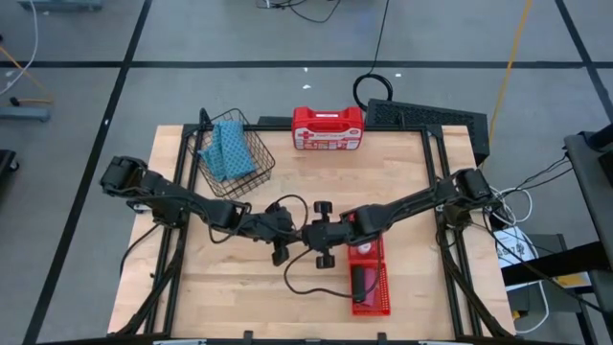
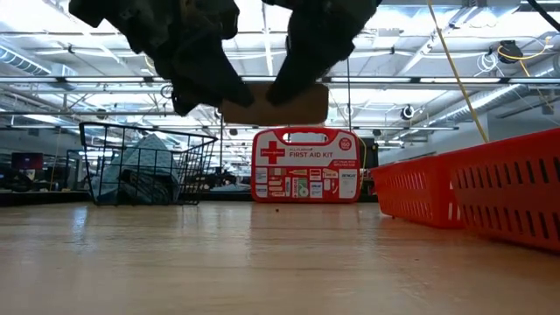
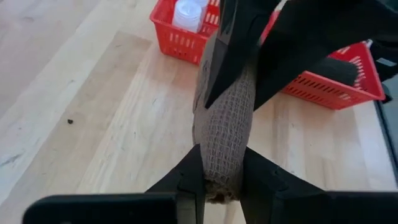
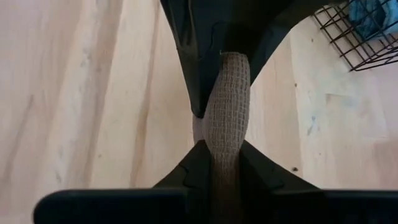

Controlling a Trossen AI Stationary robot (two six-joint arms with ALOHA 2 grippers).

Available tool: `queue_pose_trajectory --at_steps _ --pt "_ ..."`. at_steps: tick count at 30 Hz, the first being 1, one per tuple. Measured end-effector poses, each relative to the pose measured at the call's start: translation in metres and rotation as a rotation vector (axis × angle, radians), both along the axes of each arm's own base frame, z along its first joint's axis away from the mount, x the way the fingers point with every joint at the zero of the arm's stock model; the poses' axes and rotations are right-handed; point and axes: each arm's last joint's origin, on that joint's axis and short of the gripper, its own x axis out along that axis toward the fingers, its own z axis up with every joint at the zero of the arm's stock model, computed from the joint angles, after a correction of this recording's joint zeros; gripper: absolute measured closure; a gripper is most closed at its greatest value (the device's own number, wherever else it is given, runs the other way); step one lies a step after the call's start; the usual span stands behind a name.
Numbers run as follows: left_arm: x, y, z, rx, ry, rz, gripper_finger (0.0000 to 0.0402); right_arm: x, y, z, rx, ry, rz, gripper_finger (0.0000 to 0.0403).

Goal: Pick & Place Medicine items
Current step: Put the brown bandage into the bottom red basket

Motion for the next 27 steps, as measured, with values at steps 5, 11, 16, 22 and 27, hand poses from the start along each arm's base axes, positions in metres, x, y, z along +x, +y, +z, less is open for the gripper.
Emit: queue_pose_trajectory --at_steps 5,11,16,22,27 --pt "-0.012 0.006 0.023 -0.012 -0.049 -0.013 0.0328 -0.007 0.002 0.011 0.081 -0.005 -0.071 0.0365" --pt "-0.024 0.006 0.054 0.064 -0.188 -0.030 0.0328 -0.031 0.024 0.035 0.236 -0.047 -0.224 0.0365" --pt "-0.019 0.003 0.068 0.110 -0.331 -0.115 0.0328 -0.059 0.051 0.057 0.385 -0.124 -0.384 0.0365" --pt "-0.019 -0.002 0.095 0.157 -0.596 -0.243 0.0328 -0.095 0.079 0.060 0.471 -0.026 -0.453 0.0365" --pt "-0.028 -0.005 0.107 0.234 -0.660 -0.255 0.0328 -0.111 0.084 0.062 0.461 -0.094 -0.638 0.0365"
